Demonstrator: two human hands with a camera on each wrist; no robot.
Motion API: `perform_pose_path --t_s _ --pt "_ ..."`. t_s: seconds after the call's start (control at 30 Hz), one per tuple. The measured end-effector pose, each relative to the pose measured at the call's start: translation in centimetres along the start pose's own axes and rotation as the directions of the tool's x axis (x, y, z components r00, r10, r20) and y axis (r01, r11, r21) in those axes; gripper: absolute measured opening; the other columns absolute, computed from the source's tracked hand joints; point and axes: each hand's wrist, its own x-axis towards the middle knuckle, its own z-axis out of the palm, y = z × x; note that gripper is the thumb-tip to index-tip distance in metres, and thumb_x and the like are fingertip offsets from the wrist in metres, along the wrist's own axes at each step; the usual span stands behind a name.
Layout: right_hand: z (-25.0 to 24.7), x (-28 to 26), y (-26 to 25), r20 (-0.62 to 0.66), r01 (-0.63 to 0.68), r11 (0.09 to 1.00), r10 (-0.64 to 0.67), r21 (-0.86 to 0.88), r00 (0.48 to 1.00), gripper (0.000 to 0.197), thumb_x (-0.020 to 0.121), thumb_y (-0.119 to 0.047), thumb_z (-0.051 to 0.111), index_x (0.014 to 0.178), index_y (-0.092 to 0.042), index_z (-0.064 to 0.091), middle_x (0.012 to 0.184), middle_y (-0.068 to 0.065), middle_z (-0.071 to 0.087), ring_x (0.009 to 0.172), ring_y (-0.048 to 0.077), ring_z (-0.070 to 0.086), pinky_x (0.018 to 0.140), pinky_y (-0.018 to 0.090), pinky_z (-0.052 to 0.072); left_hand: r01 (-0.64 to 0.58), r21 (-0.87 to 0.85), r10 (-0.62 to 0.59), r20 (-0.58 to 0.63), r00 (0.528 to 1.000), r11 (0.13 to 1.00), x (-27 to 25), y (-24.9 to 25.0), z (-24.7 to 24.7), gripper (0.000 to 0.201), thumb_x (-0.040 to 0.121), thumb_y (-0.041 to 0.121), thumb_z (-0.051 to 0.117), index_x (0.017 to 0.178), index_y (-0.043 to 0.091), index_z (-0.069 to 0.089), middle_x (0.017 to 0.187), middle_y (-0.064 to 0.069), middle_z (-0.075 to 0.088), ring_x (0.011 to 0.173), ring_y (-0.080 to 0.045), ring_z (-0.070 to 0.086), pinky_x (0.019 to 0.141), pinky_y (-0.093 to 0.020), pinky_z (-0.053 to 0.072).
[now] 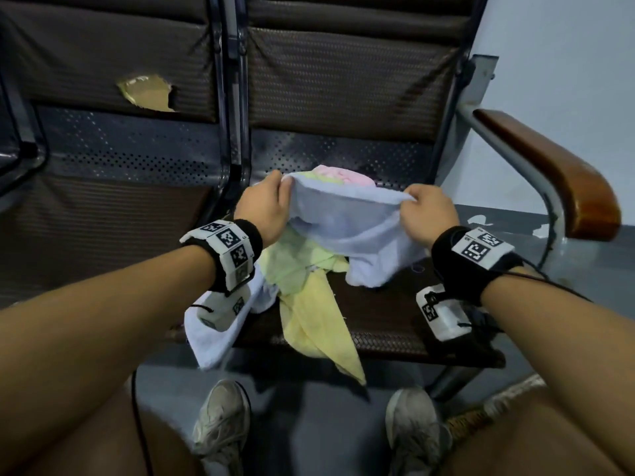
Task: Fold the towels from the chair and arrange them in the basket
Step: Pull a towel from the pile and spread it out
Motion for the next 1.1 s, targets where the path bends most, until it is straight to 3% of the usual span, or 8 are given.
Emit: perform_pose_path --t_s 0.17,0.23,0.37,0.57,0.73,0.83,0.9,1.1 --pt "2.5 -2.5 -1.8 0.365 0.249 0.947 -0.308 0.201 0.879 0.052 0.082 -0.036 0.075 0.127 -0.023 0.053 0.119 -0.002 0.062 0.106 0.013 0.059 0.091 0.032 0.048 -0.103 -0.328 0.127 0.052 0.991 0.939 -0.3 4.6 0.8 0.034 0.105 0.03 0.044 0.078 0.01 0.049 0.066 0.004 0.042 0.063 -0.01 0.04 0.062 -0.027 0.034" --pt "2.9 -2.7 -2.9 0.3 0.329 0.925 -0.373 0.189 0.878 0.017 0.093 -0.027 0.063 0.102 -0.013 0.064 0.095 0.0 0.067 0.089 0.015 0.061 0.079 0.035 0.047 -0.091 -0.364 0.154 0.148 0.977 0.927 -0.5 5.3 1.2 0.037 0.101 0.038 0.052 0.079 0.008 0.055 0.07 0.0 0.05 0.065 -0.01 0.044 0.065 -0.03 0.038" --pt "1.5 -1.2 -2.8 0.046 0.202 0.931 -0.226 0.305 0.973 0.023 0.1 -0.015 0.041 0.083 -0.005 0.053 0.077 0.005 0.052 0.074 0.018 0.048 0.068 0.035 0.038 -0.154 0.051 0.126 0.359 0.925 0.987 -0.8 3.3 0.9 0.034 0.08 0.047 0.074 0.086 0.018 0.057 0.079 0.003 0.059 0.075 -0.019 0.056 0.061 -0.031 0.036" --pt "-0.1 0.4 -0.4 -0.118 0.223 0.945 -0.2 0.238 0.973 0.038 0.095 -0.035 0.056 0.06 -0.024 0.045 0.06 -0.008 0.049 0.064 0.012 0.049 0.065 0.031 0.04 0.068 0.398 -0.202 0.305 0.931 0.915 -0.2 0.6 -0.1 0.043 0.101 0.042 0.033 0.1 0.012 0.065 0.112 -0.019 0.067 0.091 -0.034 0.06 0.071 -0.031 0.041" --pt "0.4 -0.5 -0.3 0.076 0.263 0.965 -0.262 0.002 0.962 0.039 0.102 -0.04 0.046 0.069 -0.019 0.04 0.061 -0.004 0.043 0.061 0.02 0.044 0.06 0.035 0.028 0.512 -0.149 -0.459 0.283 0.842 0.846 0.4 3.3 -0.4 0.051 0.106 0.036 0.026 0.131 0.002 0.054 0.135 -0.017 0.056 0.123 -0.032 0.054 0.1 -0.032 0.043" --pt "0.6 -1.6 -1.3 0.152 0.372 0.919 -0.389 0.128 0.908 0.007 0.102 -0.024 0.045 0.106 -0.019 0.043 0.058 0.001 0.045 0.051 0.015 0.041 0.054 0.035 0.032 0.597 -0.603 -0.499 0.347 0.794 0.53 0.5 6.3 -0.3 0.025 0.103 0.031 0.042 0.096 0.013 0.059 0.096 -0.006 0.065 0.084 -0.025 0.065 0.07 -0.029 0.056" --pt "0.1 -2.0 -2.3 0.08 0.443 0.877 -0.463 0.187 0.883 0.019 0.099 -0.014 0.043 0.115 -0.024 0.04 0.055 0.006 0.044 0.044 0.016 0.039 0.05 0.035 0.035 0.571 -0.741 -0.453 0.398 0.797 0.354 0.5 7.8 -0.3 0.029 0.101 0.029 0.044 0.102 0.007 0.062 0.1 -0.014 0.069 0.086 -0.027 0.068 0.079 -0.037 0.059" --pt "-0.5 -2.7 -4.0 0.16 0.327 0.938 -0.343 0.116 0.926 0.026 0.088 -0.02 0.052 0.079 -0.017 0.076 0.069 -0.01 0.069 0.068 0.003 0.061 0.069 0.026 0.047 0.611 -0.716 -0.32 0.524 0.789 0.336 -0.4 10.3 -0.1 0.039 0.104 0.04 0.035 0.099 0.008 0.057 0.081 -0.015 0.058 0.075 -0.025 0.058 0.071 -0.031 0.046"
